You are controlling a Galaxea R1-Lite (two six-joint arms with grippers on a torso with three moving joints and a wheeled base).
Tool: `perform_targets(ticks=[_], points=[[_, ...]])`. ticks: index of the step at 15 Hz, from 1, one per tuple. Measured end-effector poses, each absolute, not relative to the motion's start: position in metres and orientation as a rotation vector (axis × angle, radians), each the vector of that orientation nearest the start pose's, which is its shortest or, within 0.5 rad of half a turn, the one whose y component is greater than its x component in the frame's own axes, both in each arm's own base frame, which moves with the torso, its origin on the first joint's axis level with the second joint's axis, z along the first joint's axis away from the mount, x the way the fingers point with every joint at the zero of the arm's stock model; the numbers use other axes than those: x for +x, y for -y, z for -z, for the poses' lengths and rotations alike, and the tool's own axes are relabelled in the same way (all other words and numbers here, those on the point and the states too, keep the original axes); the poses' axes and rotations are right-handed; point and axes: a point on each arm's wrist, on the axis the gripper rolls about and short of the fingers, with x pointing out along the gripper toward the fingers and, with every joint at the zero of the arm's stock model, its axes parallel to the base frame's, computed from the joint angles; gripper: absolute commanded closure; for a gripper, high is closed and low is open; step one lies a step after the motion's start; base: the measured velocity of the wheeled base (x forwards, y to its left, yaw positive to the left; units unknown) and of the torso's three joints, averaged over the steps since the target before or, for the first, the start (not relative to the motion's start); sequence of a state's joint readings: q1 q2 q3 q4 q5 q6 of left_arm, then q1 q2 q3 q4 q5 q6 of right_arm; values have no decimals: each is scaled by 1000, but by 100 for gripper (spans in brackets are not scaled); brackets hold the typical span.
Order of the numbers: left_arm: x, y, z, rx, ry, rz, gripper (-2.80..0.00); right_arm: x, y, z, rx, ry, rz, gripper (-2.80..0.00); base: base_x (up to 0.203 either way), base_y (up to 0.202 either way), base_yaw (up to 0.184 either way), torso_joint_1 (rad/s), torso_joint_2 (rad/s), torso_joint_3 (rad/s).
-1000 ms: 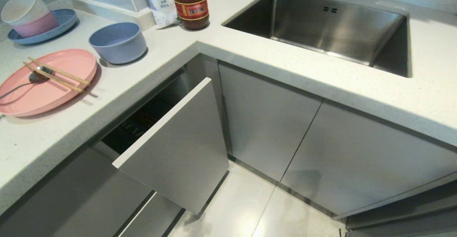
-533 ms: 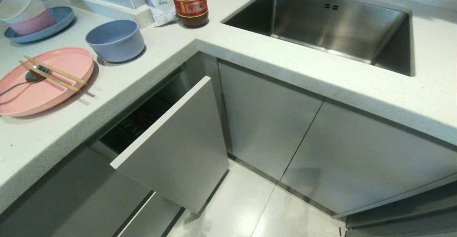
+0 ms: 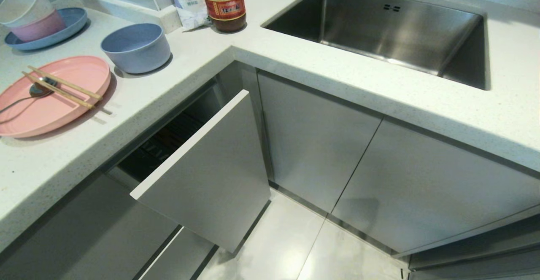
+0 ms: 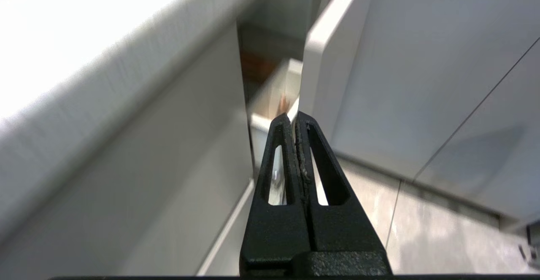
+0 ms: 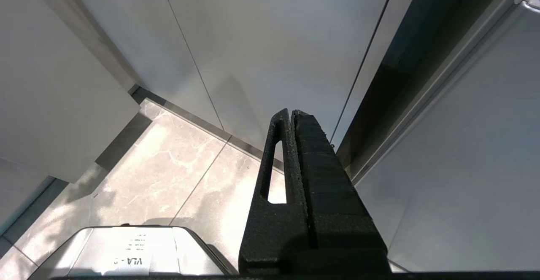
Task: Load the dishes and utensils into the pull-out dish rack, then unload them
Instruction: Open the cupboard
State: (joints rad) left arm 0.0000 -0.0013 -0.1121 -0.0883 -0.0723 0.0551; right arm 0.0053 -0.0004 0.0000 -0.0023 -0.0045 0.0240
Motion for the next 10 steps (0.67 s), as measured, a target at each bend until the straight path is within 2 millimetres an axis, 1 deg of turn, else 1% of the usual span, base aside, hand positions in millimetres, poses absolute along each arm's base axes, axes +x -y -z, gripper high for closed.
perform_targets(ticks=[4,6,8,10], points=[[-71,3,-180,75,312,109,0,-23,0,-76,24,3,0,0,0,0,0,0,0,0],[-81,3,-219,79,335,117,0,-23,0,-76,24,3,0,0,0,0,0,0,0,0],[-80,3,-260,83,344,114,0,-23,0,-76,24,3,-1,0,0,0,0,0,0,0],[-70,3,-300,85,342,111,0,-23,0,-76,24,3,0,0,0,0,0,0,0,0]])
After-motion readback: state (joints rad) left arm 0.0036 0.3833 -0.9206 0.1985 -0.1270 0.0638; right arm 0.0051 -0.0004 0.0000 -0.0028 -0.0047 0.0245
